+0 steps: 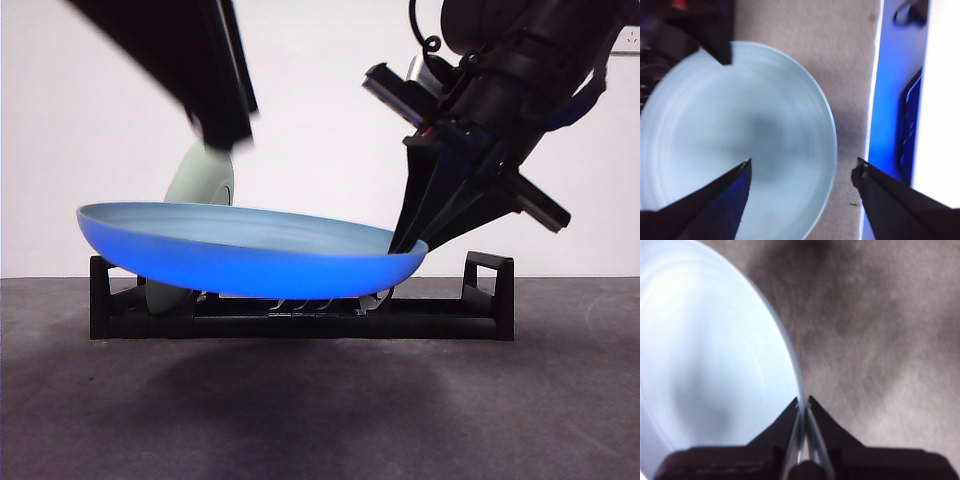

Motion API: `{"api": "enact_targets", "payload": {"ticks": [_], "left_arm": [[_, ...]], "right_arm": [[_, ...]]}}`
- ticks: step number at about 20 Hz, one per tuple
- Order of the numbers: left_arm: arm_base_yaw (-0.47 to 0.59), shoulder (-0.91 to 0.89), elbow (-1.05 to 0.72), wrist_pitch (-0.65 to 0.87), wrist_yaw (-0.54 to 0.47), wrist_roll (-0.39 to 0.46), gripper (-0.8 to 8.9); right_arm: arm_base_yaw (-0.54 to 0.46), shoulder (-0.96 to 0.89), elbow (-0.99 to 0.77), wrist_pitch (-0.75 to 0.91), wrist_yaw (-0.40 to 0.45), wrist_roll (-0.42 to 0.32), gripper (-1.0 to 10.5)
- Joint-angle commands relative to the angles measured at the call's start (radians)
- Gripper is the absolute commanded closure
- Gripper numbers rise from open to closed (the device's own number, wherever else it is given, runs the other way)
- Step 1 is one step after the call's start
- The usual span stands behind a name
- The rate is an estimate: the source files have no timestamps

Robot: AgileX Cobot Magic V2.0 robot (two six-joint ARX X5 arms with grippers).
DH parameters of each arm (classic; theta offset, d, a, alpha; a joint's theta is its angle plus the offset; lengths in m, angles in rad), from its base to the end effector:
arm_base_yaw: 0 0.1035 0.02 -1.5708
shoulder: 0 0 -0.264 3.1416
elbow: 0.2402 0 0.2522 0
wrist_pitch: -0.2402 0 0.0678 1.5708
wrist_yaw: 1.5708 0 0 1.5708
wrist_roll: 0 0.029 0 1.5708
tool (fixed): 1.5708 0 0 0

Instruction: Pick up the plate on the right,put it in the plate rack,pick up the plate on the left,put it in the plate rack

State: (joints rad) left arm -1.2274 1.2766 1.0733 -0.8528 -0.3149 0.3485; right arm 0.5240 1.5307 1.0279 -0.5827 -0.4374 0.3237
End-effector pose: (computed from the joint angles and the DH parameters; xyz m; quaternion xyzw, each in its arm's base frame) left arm 0.0901 -0.2252 0.2824 0.4803 0.2899 -0.4375 0.7028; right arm 0.2509 0.1592 0.2186 0.1003 0.5731 0.3076 0.7529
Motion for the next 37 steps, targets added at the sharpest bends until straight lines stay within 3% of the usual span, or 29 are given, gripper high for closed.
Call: {"api": "enact_targets", "payload": {"ticks": [1, 8, 12, 25, 26, 28, 29, 33, 37], "left_arm": [[-0.046, 0.063, -0.004, 0.002, -0.037, 0.012, 4.69], [-0.072, 0.182, -0.004, 0.026, -0.052, 0.022, 4.98], [-0.068, 0.183, -0.004, 0.038, -0.047, 0.050, 8.21], [-0.067, 0.183, -0.004, 0.084, 0.008, 0.052, 8.22], [-0.067, 0.183, -0.004, 0.091, 0.008, 0.052, 8.22], [-0.067, 0.183, -0.004, 0.116, 0.008, 0.051, 8.22], [-0.067, 0.183, -0.004, 0.128, 0.008, 0.051, 8.22], [-0.067, 0.183, -0.004, 0.195, 0.008, 0.039, 8.22], [-0.047, 0.182, -0.004, 0.330, 0.006, -0.011, 8.22]], "right_arm": [[-0.009, -0.031, -0.003, -0.013, -0.008, -0.019, 9.6], [-0.047, -0.106, -0.003, -0.113, -0.009, -0.061, 9.6], [-0.059, -0.127, -0.003, -0.144, -0.009, -0.076, 9.6], [-0.060, -0.239, -0.003, -0.159, -0.009, -0.105, 9.3], [-0.060, -0.257, -0.003, -0.159, -0.008, -0.109, 8.8], [-0.066, -0.293, -0.003, -0.159, -0.006, -0.112, 6.5], [-0.074, -0.313, -0.003, -0.158, -0.005, -0.114, 6.1], [-0.138, -0.421, -0.003, -0.127, 0.005, -0.115, 6.0], [-0.225, -0.568, -0.003, -0.033, 0.134, -0.115, 6.0]]}}
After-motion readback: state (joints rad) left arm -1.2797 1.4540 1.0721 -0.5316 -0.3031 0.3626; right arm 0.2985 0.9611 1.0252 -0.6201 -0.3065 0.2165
